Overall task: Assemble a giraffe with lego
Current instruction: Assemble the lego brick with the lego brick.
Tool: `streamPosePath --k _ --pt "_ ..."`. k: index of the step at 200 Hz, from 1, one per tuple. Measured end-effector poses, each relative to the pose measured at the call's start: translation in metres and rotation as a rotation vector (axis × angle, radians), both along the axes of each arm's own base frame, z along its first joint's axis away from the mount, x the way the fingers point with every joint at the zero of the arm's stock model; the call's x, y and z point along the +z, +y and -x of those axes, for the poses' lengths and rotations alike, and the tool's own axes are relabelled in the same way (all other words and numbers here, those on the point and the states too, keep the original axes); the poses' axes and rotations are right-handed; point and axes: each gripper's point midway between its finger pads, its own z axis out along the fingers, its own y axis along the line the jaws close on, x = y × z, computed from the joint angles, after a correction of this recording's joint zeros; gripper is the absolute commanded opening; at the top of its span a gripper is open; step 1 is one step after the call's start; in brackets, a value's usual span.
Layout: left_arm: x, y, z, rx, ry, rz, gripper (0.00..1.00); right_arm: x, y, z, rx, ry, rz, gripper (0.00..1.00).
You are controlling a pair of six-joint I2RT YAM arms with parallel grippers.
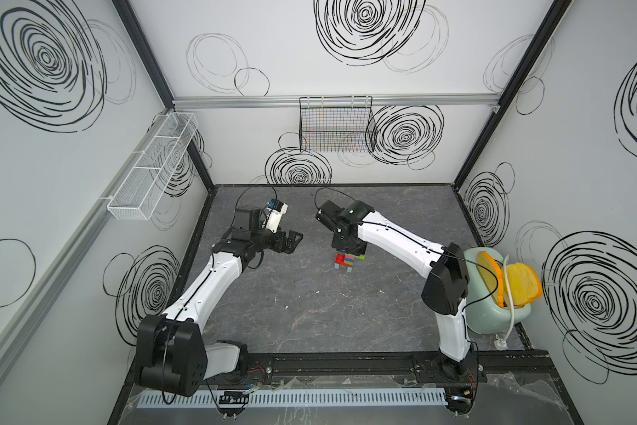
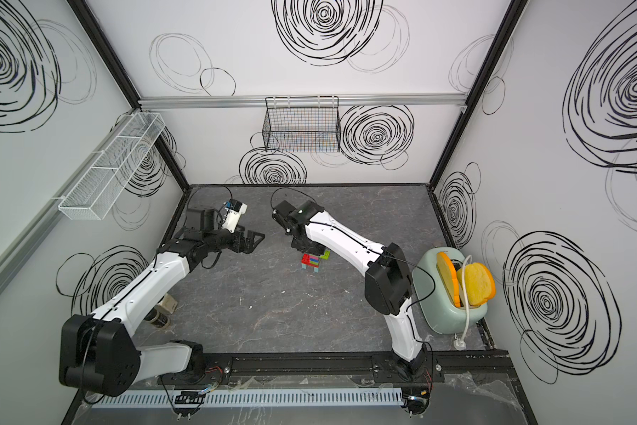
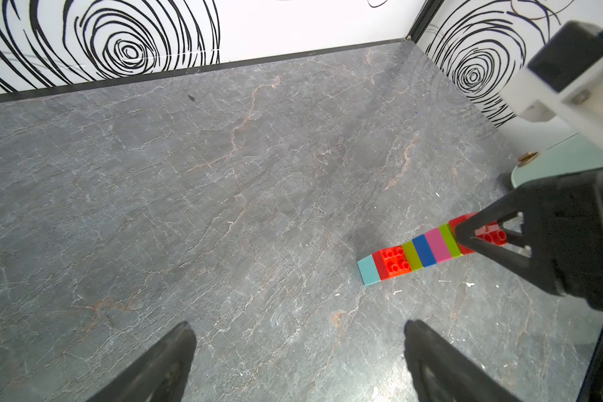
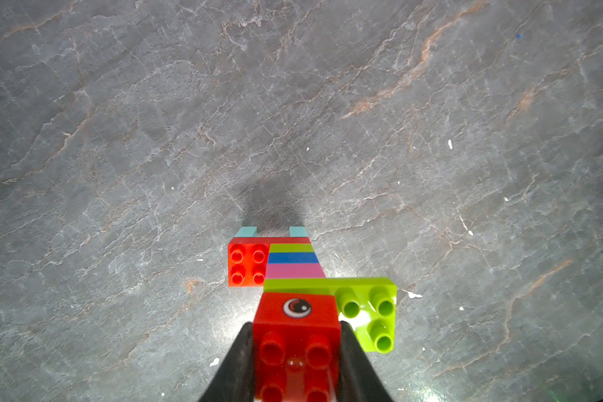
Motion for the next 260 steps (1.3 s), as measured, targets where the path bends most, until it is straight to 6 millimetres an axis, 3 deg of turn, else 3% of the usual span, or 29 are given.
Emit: streamPosePath --k 136,166,191,194,202,206,215,218,221,260 --pt "-0.001 0.0 0.001 0.0 0.003 0.0 0.98 -0.007 -0.001 -0.002 -0.042 -0.049 -0.092 0.0" --pt "-0.002 0.0 0.001 0.0 0.003 0.0 0.98 -0.005 0.0 -0.003 -0.041 -0.043 -0.087 0.22" --pt "-0.002 0.0 0.001 0.0 0.004 0.0 0.98 -0.003 0.0 -0.004 -0.034 -0.037 -0.079 0.3" --pt "-0.002 0.0 0.001 0.0 0.004 0.0 0.98 -0.003 0.001 -0.004 -0.031 -0.034 -0.079 0.35" --pt "-0.002 0.0 0.001 -0.001 0.004 0.0 0.98 -0.002 0.002 -0.004 -0.029 -0.031 -0.08 0.38" --pt "-0.002 0.0 0.001 -0.001 0.004 0.0 0.98 -0.002 0.002 -0.004 -0.027 -0.03 -0.079 0.46" --pt "-0.002 0.0 0.001 -0.001 0.004 0.0 0.98 -0.002 0.002 -0.004 -0.023 -0.028 -0.078 0.49" --pt "-0.002 0.0 0.001 -0.001 0.004 0.0 0.98 -0.001 0.003 -0.004 -0.021 -0.027 -0.078 0.57" --pt "-0.002 0.0 0.001 -0.001 0.004 0.0 0.98 -0.001 0.003 -0.004 -0.018 -0.026 -0.077 0.59" --pt "-0.002 0.0 0.001 -0.001 0.004 0.0 0.98 0.01 0.007 -0.008 0.004 -0.044 -0.093 0.62"
